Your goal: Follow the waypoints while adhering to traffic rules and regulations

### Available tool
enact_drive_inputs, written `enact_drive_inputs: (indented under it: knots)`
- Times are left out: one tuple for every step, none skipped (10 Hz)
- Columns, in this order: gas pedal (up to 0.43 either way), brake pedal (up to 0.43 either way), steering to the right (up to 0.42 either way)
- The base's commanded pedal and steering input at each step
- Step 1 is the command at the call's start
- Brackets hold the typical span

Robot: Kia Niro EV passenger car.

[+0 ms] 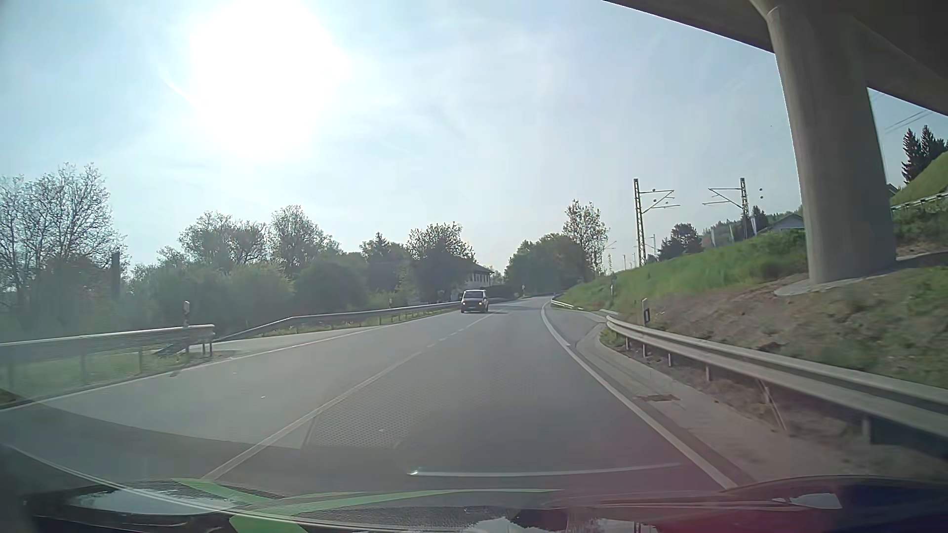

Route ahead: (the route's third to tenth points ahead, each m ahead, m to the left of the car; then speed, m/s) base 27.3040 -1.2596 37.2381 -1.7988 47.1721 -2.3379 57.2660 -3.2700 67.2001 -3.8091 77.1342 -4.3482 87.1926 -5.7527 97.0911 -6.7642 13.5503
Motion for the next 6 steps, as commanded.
enact_drive_inputs:
  knots:
    - [0.098, 0.0, 0.005]
    - [0.098, 0.0, 0.005]
    - [0.098, 0.0, 0.005]
    - [0.098, 0.0, 0.005]
    - [0.098, 0.0, 0.005]
    - [0.11, 0.0, 0.005]
